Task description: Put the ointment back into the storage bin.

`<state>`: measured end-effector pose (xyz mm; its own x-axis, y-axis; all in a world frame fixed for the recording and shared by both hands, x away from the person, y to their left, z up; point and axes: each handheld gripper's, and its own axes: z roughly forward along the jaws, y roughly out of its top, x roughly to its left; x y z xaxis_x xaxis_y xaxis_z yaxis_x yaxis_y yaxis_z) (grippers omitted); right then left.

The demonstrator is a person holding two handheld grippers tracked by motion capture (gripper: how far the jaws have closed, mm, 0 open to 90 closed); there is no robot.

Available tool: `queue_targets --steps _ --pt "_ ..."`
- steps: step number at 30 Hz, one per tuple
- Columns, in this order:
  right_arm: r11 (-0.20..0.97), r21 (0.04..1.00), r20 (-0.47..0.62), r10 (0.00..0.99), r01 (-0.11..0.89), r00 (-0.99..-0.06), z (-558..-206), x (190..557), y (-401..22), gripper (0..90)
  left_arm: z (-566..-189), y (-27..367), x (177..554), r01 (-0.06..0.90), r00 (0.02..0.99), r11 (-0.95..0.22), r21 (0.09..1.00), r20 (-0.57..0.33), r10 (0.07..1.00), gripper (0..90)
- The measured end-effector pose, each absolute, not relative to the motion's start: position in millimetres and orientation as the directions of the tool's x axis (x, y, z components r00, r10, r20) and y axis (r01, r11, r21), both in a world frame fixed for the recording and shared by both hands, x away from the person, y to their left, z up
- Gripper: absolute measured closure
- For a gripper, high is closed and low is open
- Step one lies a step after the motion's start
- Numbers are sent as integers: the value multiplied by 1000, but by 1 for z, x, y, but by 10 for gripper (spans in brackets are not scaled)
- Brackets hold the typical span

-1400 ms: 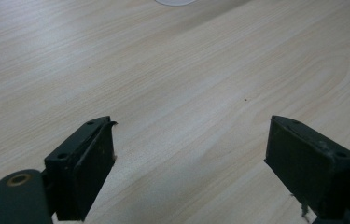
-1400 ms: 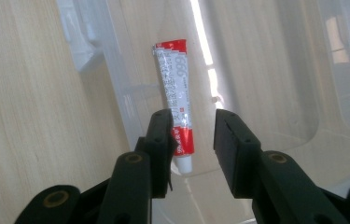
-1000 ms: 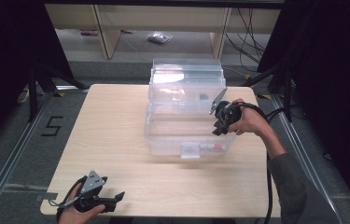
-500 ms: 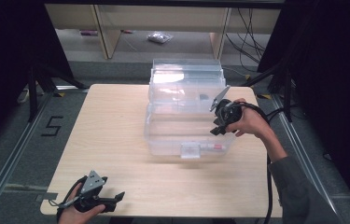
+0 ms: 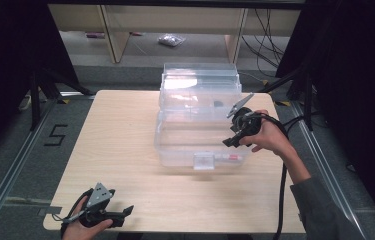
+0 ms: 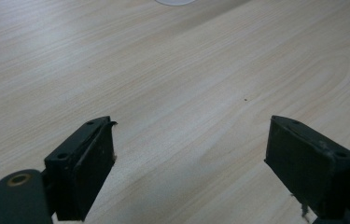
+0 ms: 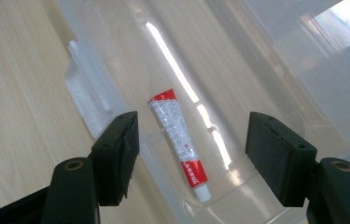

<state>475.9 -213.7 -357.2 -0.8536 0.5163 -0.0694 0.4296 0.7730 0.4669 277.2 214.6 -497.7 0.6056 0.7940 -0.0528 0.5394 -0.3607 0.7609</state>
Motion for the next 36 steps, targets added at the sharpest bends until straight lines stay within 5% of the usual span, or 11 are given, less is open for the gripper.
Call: queue_targets --steps 36 --pt "692 591 -67 554 414 -830 -364 432 -214 290 -497 215 277 542 614 -369 755 -56 788 150"
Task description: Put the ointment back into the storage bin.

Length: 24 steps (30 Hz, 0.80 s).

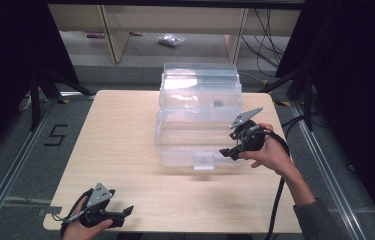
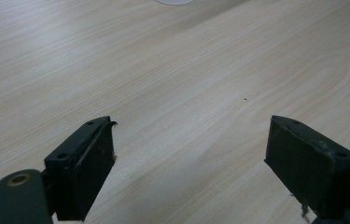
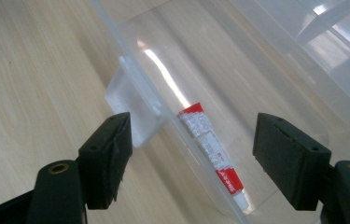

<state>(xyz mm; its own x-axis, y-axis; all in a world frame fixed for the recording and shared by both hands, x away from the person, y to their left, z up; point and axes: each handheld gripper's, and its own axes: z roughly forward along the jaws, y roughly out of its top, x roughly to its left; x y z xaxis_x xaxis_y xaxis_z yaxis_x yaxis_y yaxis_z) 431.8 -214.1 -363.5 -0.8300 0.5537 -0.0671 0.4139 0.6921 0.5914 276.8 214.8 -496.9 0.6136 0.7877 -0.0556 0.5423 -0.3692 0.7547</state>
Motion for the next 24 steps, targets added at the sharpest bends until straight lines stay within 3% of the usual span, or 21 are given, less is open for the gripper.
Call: queue_targets --steps 4,6,8,9,15,24 --pt "666 591 -35 584 454 -811 -366 426 -213 280 -497 215 277 540 613 -368 757 -55 788 150" --pt "682 604 -57 553 412 -831 -367 426 -214 280 -497 215 277 541 614 -368 757 -56 788 150" --pt "662 600 -24 576 449 -817 -367 423 -214 279 -497 215 277 540 612 -363 759 -58 789 150" --pt "671 614 -52 560 416 -827 -368 424 -215 279 -498 214 277 541 608 -360 760 -57 792 150" --pt "641 625 -27 588 446 -808 -369 415 -215 277 -498 214 277 538 604 -357 764 -54 795 150" --pt "641 650 -27 555 408 -831 -375 409 -217 272 -498 214 277 541 605 -358 761 -57 794 150"
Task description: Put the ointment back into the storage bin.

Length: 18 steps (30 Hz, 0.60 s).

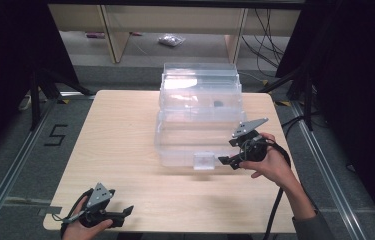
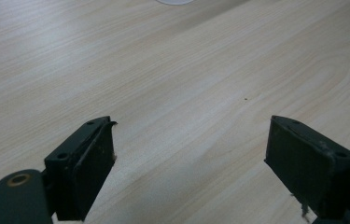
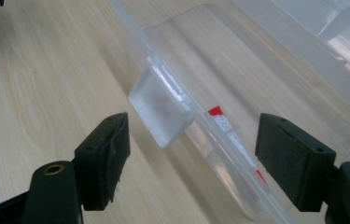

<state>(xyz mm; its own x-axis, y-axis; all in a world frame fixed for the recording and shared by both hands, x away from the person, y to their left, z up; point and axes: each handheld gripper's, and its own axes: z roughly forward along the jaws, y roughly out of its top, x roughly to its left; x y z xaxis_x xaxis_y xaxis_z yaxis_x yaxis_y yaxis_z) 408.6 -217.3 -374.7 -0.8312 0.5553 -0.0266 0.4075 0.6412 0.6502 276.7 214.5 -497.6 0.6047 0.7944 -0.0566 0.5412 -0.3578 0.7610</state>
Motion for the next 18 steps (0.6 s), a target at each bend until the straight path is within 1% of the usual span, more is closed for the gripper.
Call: queue_targets --steps 3,5,6,9,16,18 --pt "636 649 -25 566 417 -824 -376 406 -218 270 -498 215 277 541 603 -360 760 -52 796 150" --pt "636 658 -30 557 403 -830 -379 405 -218 269 -498 214 277 539 601 -360 761 -49 798 150" --pt "632 650 -10 562 421 -827 -379 401 -218 269 -498 214 277 539 604 -358 762 -53 795 150" --pt "629 645 1 567 434 -824 -380 398 -220 269 -497 215 276 542 610 -366 756 -56 790 150" --pt "624 657 -10 568 423 -823 -384 397 -220 265 -497 215 276 540 607 -366 758 -49 793 150" --pt "628 651 2 561 427 -828 -384 397 -219 265 -497 215 277 538 608 -364 760 -52 792 150"
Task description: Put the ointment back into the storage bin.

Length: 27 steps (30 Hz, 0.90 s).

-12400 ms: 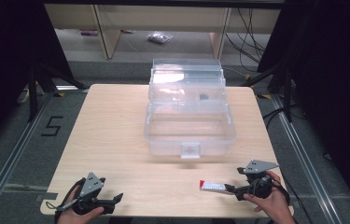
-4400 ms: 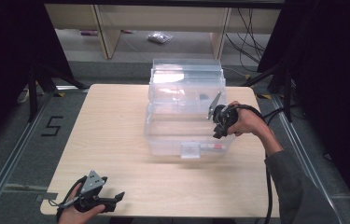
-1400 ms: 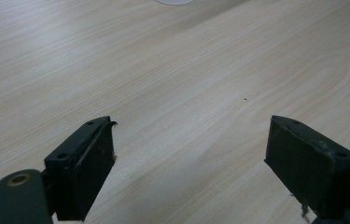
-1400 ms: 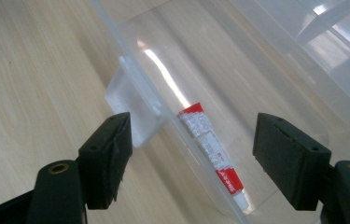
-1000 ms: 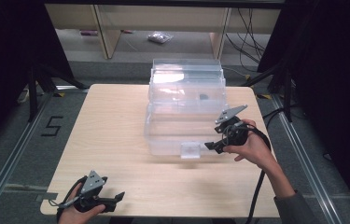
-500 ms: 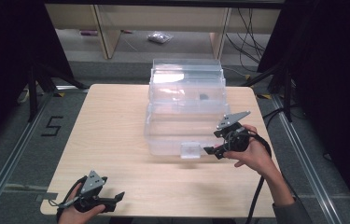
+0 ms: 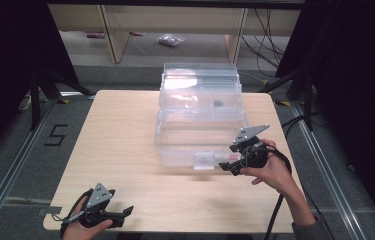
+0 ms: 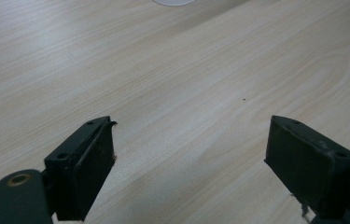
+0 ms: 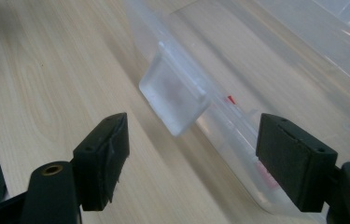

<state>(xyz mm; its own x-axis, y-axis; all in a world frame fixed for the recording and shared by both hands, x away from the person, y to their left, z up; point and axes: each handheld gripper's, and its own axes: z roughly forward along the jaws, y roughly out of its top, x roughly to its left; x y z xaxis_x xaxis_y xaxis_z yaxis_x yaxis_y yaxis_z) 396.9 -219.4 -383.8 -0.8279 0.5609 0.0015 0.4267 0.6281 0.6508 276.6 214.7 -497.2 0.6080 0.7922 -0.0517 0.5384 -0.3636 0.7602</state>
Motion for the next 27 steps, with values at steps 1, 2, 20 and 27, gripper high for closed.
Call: queue_targets --steps 1,2,20,27 --pt "628 654 -1 559 423 -829 -384 397 -219 263 -497 215 277 538 608 -363 761 -52 792 150" --pt "628 654 -1 559 423 -829 -384 397 -219 263 -497 215 277 538 608 -363 761 -52 792 150" --pt "632 655 -3 551 414 -835 -393 382 -223 243 -497 215 276 539 609 -368 758 -49 792 150" --pt "644 647 -1 537 409 -844 -396 379 -223 243 -497 215 276 538 610 -367 759 -50 791 150"
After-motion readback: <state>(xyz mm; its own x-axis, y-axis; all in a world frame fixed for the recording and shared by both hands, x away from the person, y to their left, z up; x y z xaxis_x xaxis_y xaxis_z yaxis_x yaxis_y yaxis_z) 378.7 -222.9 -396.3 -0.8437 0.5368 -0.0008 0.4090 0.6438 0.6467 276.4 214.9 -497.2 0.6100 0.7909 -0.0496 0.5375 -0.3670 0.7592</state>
